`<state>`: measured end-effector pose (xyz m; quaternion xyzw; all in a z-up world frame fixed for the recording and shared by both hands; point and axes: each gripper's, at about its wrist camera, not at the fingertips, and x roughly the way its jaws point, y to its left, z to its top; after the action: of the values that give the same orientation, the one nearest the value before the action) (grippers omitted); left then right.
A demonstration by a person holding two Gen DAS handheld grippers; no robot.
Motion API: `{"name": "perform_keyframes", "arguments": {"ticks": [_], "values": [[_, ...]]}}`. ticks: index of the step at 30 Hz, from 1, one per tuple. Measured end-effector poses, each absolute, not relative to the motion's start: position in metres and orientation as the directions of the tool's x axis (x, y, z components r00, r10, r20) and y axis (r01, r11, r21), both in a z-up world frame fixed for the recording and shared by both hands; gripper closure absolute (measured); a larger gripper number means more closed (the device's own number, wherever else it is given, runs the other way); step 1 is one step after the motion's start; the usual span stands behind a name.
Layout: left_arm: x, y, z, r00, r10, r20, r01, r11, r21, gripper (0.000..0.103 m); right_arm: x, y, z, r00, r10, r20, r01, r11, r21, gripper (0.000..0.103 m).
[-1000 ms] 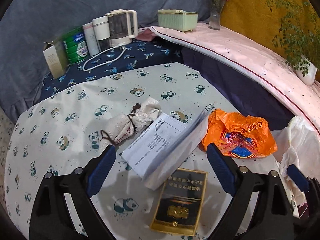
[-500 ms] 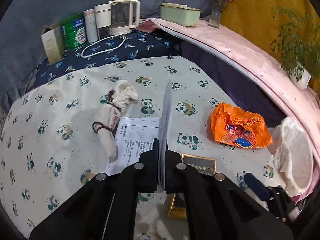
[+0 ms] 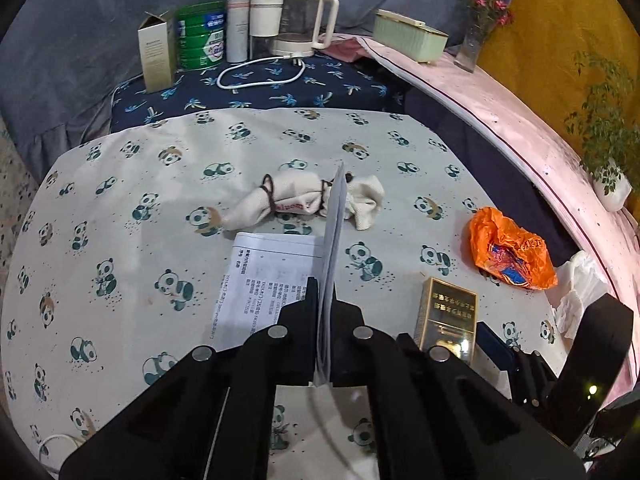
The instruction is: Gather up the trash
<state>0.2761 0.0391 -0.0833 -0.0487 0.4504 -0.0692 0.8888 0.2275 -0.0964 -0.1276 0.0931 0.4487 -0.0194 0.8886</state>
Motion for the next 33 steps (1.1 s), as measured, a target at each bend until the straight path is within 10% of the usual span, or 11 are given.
{"name": "perform_keyframes", "arguments": {"ticks": [8,33], "values": [[0.272,0.04,-0.083,0.579,-0.172,-0.797,0.081,0.985,-0.154,0.1,0.218,-0.105,-0.126,0.594,0.051,-0.803,0.128,0.979,0.157,0.045],[0.233,-0.143,-0.03,0.543,-0.398,-0.739,0.38,0.902,-0.206,0.1,0.142,-0.271,-0.063,0.702,-0.098,-0.706,0.334,0.92,0.204,0.046]]}}
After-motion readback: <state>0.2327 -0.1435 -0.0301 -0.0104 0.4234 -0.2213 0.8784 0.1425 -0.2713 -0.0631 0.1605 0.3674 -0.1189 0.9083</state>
